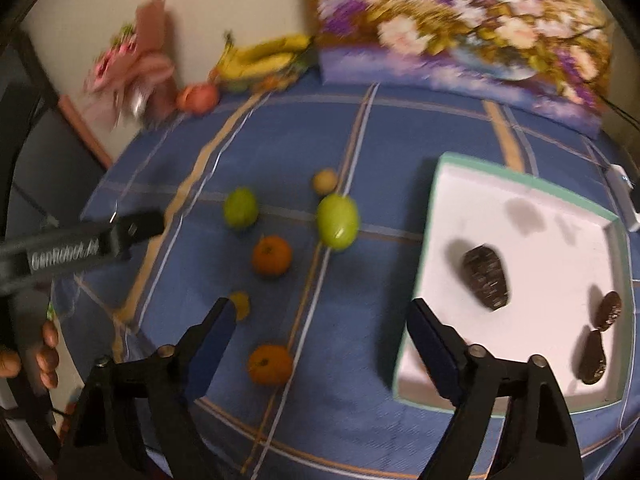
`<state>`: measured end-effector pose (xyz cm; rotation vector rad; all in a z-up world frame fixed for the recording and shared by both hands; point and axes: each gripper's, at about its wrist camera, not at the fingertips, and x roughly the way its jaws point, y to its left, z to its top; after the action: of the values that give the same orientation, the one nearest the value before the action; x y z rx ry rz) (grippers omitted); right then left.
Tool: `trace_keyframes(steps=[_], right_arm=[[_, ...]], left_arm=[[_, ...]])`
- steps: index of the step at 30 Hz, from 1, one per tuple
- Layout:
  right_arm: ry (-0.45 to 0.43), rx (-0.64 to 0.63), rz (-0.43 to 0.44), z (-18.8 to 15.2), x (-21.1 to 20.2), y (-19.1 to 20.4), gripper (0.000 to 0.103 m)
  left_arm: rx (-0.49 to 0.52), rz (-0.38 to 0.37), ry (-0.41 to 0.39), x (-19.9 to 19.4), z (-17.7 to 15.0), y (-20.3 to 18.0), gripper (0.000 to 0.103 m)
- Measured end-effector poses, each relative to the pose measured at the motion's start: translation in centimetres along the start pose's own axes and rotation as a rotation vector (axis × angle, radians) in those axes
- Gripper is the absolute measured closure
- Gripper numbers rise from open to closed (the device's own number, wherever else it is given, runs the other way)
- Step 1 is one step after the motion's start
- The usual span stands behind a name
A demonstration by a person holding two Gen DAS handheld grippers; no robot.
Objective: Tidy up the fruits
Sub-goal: 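Move both tools back toward the remaining fruit on the cloth, then grasp an orange with the right tool while the left tool reaches a small brown fruit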
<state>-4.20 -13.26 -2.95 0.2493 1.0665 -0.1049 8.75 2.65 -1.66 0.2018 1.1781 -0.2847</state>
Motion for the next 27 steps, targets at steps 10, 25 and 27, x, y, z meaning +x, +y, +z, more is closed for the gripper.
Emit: trace_keyframes(steps=[10,25,27], right_arm=[[0.15,-0.069,0.032,-1.6,3.7,1.8,0.035],[0.228,-0.132,0.032,-3.1,5.8,3.3,0.065],[0.226,-0.13,0.033,-3.0,5.7,3.1,0.065]], left_arm=[[-0.026,-0.006,0.101,3.1,-0.6,0.4,0.0],[-0.031,-0.038,0.123,3.8,-0.4,0.5,0.0],[-0.034,-0.045,0.126,3.8,-0.3,0.5,0.0]])
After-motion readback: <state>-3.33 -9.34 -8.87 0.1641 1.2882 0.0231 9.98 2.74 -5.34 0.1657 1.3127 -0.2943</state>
